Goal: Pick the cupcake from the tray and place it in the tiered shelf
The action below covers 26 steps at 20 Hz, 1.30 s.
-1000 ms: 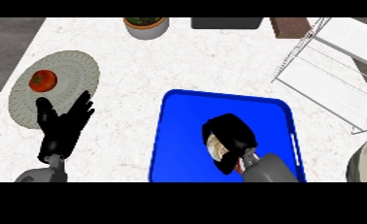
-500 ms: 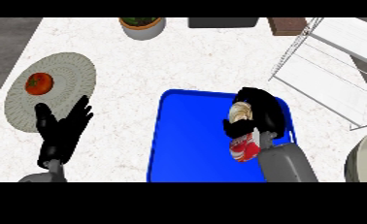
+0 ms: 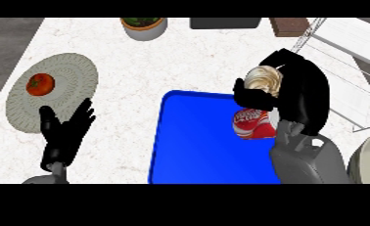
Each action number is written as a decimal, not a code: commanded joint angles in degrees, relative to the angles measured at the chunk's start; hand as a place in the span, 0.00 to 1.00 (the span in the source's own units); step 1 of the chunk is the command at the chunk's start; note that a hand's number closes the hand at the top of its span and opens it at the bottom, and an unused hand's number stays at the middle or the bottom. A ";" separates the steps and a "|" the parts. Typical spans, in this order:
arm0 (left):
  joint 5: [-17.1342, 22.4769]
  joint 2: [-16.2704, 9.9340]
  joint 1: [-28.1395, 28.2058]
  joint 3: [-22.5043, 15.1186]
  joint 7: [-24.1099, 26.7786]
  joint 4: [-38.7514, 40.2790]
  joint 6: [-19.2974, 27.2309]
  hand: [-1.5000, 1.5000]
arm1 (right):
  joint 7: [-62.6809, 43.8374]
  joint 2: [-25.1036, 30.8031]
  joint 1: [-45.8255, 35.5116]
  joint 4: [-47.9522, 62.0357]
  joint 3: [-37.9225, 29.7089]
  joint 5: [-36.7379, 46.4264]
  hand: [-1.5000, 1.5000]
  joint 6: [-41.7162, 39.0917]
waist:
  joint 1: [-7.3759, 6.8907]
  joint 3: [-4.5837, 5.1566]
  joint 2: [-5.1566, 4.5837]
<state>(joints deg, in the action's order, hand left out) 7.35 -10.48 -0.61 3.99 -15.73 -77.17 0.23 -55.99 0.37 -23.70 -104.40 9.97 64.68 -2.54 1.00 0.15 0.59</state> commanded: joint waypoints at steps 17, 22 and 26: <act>-1.58 1.16 1.48 -0.56 2.72 0.41 -0.16 0.50 | -4.65 18.32 -29.34 -4.54 -32.98 -6.81 1.00 -26.80 | -0.73 -0.12 -0.39; 0.02 0.87 -1.49 0.69 -0.19 1.18 -0.61 0.50 | -2.08 23.74 -34.80 2.86 -35.62 -7.88 1.00 -28.28 | -0.88 -0.10 -0.50; -0.23 1.24 1.89 -0.34 -1.92 -4.92 -0.04 0.50 | 2.94 27.30 -34.46 10.84 -38.51 -10.18 1.00 -26.05 | -1.59 -0.15 -0.49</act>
<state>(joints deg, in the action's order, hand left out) 6.84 -9.45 -1.89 3.97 -17.52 -78.58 0.48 -53.27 23.24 -56.04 -99.88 -25.06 57.19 -26.66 -0.13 0.03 0.10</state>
